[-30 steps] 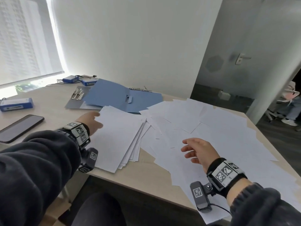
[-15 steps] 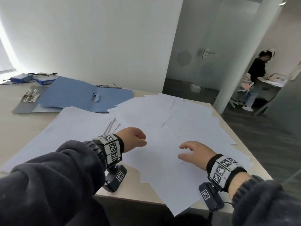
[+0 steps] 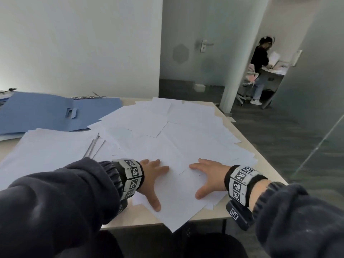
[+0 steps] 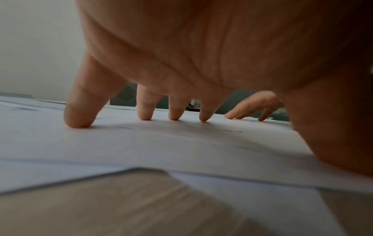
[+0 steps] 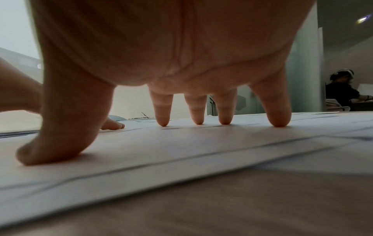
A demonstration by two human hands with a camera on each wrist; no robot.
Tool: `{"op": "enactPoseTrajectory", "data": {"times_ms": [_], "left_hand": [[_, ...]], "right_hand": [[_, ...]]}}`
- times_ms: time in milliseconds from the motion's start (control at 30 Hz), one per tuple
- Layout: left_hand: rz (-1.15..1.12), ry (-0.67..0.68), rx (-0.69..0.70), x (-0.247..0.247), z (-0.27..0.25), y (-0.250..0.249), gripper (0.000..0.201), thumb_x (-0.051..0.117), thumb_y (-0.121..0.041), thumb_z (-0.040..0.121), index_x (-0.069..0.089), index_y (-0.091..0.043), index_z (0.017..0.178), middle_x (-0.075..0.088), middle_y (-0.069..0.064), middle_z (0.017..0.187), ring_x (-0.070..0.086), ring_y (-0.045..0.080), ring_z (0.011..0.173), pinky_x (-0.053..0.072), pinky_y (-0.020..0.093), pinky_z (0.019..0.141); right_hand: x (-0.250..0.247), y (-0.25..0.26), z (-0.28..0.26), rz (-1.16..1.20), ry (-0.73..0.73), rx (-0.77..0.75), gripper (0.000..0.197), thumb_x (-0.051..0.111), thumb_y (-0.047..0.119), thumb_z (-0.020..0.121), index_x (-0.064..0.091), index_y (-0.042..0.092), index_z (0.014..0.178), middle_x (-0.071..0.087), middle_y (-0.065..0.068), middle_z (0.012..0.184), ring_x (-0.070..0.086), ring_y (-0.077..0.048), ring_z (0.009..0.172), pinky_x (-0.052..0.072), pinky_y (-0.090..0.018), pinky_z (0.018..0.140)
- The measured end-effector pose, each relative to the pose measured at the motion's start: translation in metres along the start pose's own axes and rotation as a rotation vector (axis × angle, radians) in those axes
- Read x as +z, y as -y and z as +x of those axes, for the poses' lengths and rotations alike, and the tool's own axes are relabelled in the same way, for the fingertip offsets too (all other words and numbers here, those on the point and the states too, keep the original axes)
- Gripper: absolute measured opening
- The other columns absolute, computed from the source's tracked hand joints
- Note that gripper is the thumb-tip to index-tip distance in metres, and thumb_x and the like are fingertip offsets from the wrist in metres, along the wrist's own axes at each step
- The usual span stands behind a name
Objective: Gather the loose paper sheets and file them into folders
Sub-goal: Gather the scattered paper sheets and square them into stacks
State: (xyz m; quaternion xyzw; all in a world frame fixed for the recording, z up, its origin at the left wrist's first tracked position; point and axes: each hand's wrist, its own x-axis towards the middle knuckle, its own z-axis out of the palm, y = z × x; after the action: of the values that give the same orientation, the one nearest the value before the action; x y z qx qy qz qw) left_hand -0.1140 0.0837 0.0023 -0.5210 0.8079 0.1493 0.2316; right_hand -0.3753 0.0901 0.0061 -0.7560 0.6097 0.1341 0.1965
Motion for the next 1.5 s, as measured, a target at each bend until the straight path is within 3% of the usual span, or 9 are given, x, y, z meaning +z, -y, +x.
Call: {"op": "enactPoseTrajectory", "data": {"times_ms": [167,267,433,667,900,1067,1167,1300,1500], "left_hand": [[0.008,-0.013,-0.003,-0.003,-0.002,0.001,0.128,0.077,-0.076,0.056,0.002,-0.044,0.154,-0.004,-0.016,0.165,0.004,0.027,0.152,0.016,0.059,0.119],[0.019,-0.095,0.033,-0.007,-0.002,0.003,0.115,0.074,-0.074,0.063,0.016,-0.035,0.155,0.019,-0.013,0.162,0.028,0.025,0.145,0.028,0.046,0.117],[-0.070,-0.226,0.009,-0.010,0.000,0.011,0.068,0.072,-0.066,0.068,0.053,-0.039,0.127,0.063,-0.014,0.118,0.058,0.016,0.112,0.048,0.037,0.096],[-0.182,-0.316,-0.043,-0.020,-0.008,0.026,0.044,0.066,-0.069,0.074,0.064,-0.033,0.099,0.063,-0.014,0.088,0.059,0.014,0.086,0.050,0.030,0.078],[-0.685,-0.486,-0.106,-0.013,-0.019,0.075,0.084,0.054,-0.092,0.057,0.057,-0.043,0.125,0.055,-0.019,0.121,0.053,0.009,0.117,0.041,0.034,0.105],[-0.811,-0.794,-0.367,-0.005,-0.029,0.109,0.054,0.047,-0.071,0.087,0.057,-0.018,0.097,0.061,0.001,0.095,0.059,0.018,0.080,0.044,0.034,0.071],[-0.988,-0.631,-0.453,-0.002,-0.039,0.107,0.063,0.039,-0.066,0.094,0.059,-0.007,0.083,0.063,0.009,0.080,0.062,0.026,0.073,0.048,0.033,0.066],[-1.269,-0.398,-0.353,0.010,-0.045,0.093,0.081,0.032,-0.076,0.090,0.073,-0.008,0.087,0.077,0.002,0.086,0.073,0.021,0.082,0.053,0.032,0.070],[-1.746,-0.237,-0.231,0.014,-0.031,0.083,0.073,0.052,-0.073,0.084,0.068,-0.008,0.112,0.076,0.011,0.104,0.074,0.031,0.087,0.056,0.039,0.075]], "right_hand": [[0.001,0.001,-0.001,0.048,-0.029,-0.037,0.111,0.078,0.070,0.064,0.015,0.051,0.154,-0.001,0.014,0.168,0.010,-0.017,0.154,0.020,-0.044,0.123],[0.000,0.006,-0.004,0.070,-0.050,-0.100,0.109,0.078,0.070,0.066,0.016,0.052,0.153,0.000,0.014,0.167,0.008,-0.016,0.154,0.017,-0.043,0.124],[0.001,0.017,-0.006,0.028,-0.074,-0.195,0.118,0.079,0.070,0.060,0.007,0.056,0.152,-0.001,0.020,0.166,0.003,-0.009,0.153,0.016,-0.046,0.124],[-0.008,0.035,0.003,-0.084,-0.158,-0.201,0.107,0.074,0.045,0.076,0.000,0.055,0.152,0.028,0.013,0.160,0.039,-0.018,0.141,0.038,-0.040,0.112],[-0.015,0.035,0.016,-0.010,-0.219,-0.091,0.075,0.060,0.048,0.084,0.023,0.053,0.149,0.059,0.008,0.138,0.056,-0.022,0.123,0.043,-0.032,0.103],[-0.017,0.038,0.017,0.070,-0.235,-0.058,0.067,0.061,0.060,0.080,0.035,0.055,0.141,0.062,0.014,0.123,0.061,-0.016,0.106,0.049,-0.030,0.092],[-0.017,0.046,0.012,0.097,-0.222,-0.089,0.048,0.063,0.061,0.081,0.048,0.053,0.126,0.063,0.017,0.097,0.061,-0.008,0.086,0.049,-0.027,0.075],[-0.017,0.057,0.012,0.076,-0.193,-0.134,0.042,0.064,0.061,0.081,0.055,0.044,0.118,0.064,0.015,0.098,0.063,-0.013,0.091,0.053,-0.032,0.083],[-0.015,0.066,0.010,-0.022,-0.075,-0.160,0.086,0.048,0.090,0.067,0.041,0.050,0.142,0.045,0.019,0.145,0.048,-0.010,0.130,0.039,-0.037,0.109]]}}
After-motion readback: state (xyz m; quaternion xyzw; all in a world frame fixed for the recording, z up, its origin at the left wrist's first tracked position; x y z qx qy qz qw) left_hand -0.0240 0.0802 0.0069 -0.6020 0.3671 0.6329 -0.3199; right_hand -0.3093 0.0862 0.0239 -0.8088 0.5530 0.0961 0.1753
